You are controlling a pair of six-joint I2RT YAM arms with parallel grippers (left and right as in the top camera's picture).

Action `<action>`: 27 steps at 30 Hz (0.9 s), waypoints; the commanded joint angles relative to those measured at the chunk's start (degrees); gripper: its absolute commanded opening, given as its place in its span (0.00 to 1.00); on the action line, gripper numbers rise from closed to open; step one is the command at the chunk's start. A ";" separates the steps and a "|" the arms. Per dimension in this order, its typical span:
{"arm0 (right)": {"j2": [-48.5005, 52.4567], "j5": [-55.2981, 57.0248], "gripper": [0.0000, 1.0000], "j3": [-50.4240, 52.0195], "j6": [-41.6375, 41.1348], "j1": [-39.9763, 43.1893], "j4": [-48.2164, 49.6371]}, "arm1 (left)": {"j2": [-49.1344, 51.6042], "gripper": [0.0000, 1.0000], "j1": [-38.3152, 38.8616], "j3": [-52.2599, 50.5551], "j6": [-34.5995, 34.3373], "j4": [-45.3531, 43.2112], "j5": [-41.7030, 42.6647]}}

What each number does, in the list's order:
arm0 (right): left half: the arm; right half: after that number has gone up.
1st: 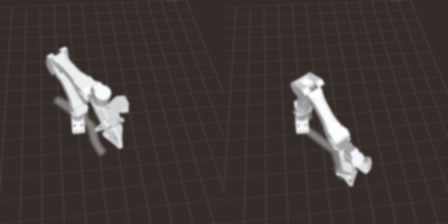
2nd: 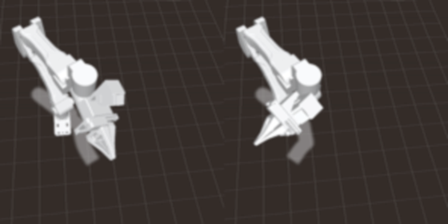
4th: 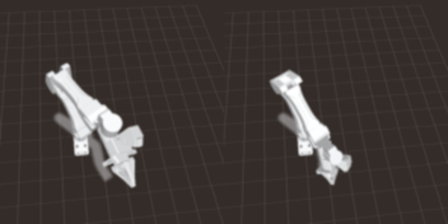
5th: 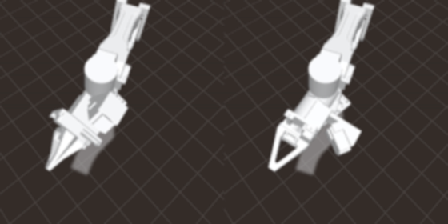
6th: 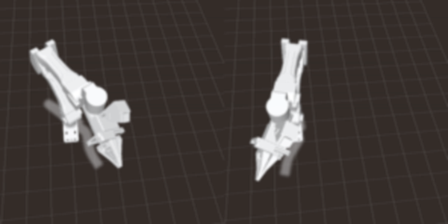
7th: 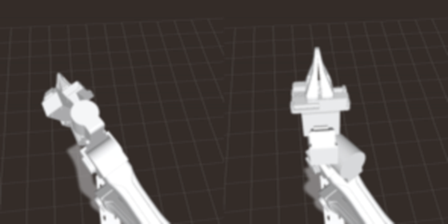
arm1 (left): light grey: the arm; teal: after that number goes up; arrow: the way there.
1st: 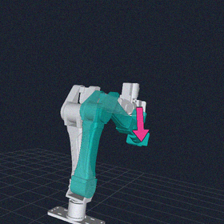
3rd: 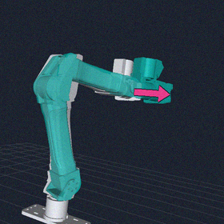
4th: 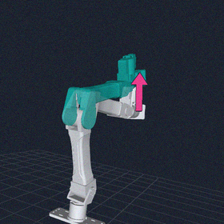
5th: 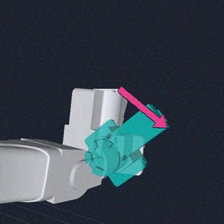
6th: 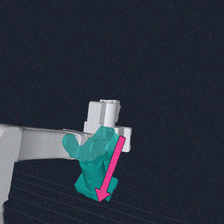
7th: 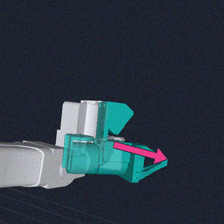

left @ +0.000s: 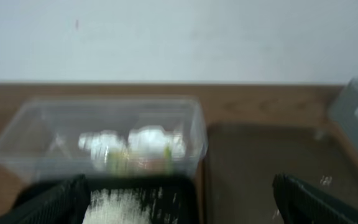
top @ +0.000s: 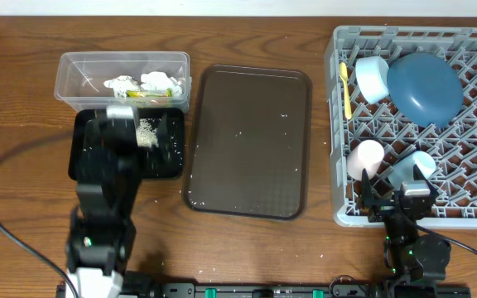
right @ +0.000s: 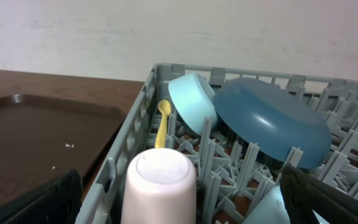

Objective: Sort waste into correct bins and load items into the dishwasher rack

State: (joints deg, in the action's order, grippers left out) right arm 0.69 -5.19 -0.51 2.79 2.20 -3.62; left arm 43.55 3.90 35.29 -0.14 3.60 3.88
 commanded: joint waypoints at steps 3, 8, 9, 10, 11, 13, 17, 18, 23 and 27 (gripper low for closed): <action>-0.39 -0.20 0.99 0.22 0.70 -0.02 -0.04 | -13.99 0.96 -2.23 -16.61 0.52 -7.39 -0.04; -0.39 -0.22 0.99 0.22 0.70 -0.02 -0.04 | -26.45 0.96 -3.76 -27.39 0.52 -10.60 -0.04; -0.39 -0.20 0.99 0.22 0.70 -0.02 -0.04 | -28.30 0.96 -3.85 -28.68 0.52 -10.58 -0.04; -0.39 -0.22 0.99 0.22 0.70 -0.02 -0.04 | -29.81 0.96 -3.85 -29.70 0.52 -10.58 -0.04; -0.39 -0.20 0.99 0.22 0.70 -0.02 -0.04 | -31.45 0.96 -3.85 -30.80 0.50 -10.58 -0.04; -0.39 -0.22 0.99 0.22 0.70 -0.02 -0.04 | -33.79 0.96 -3.85 -32.26 0.50 -10.56 -0.02; -0.39 -0.22 0.99 0.22 0.70 -0.02 -0.04 | -37.24 0.96 -3.89 -34.34 0.50 -10.56 -0.04; -0.39 -0.22 0.99 0.22 0.70 -0.02 -0.04 | -37.99 0.96 -3.89 -34.82 0.48 -10.58 -0.04; -0.39 -0.20 0.99 0.22 0.70 -0.02 -0.04 | -41.22 0.96 -4.02 -35.06 0.37 -8.04 -0.09; -0.39 -0.22 0.99 0.22 0.70 -0.02 -0.04 | -43.50 0.96 -4.68 -35.06 0.35 -3.93 -0.07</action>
State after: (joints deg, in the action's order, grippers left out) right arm 0.67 -5.17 -0.51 2.79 2.20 -3.60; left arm 1.56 -0.14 0.54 -0.12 -1.76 3.88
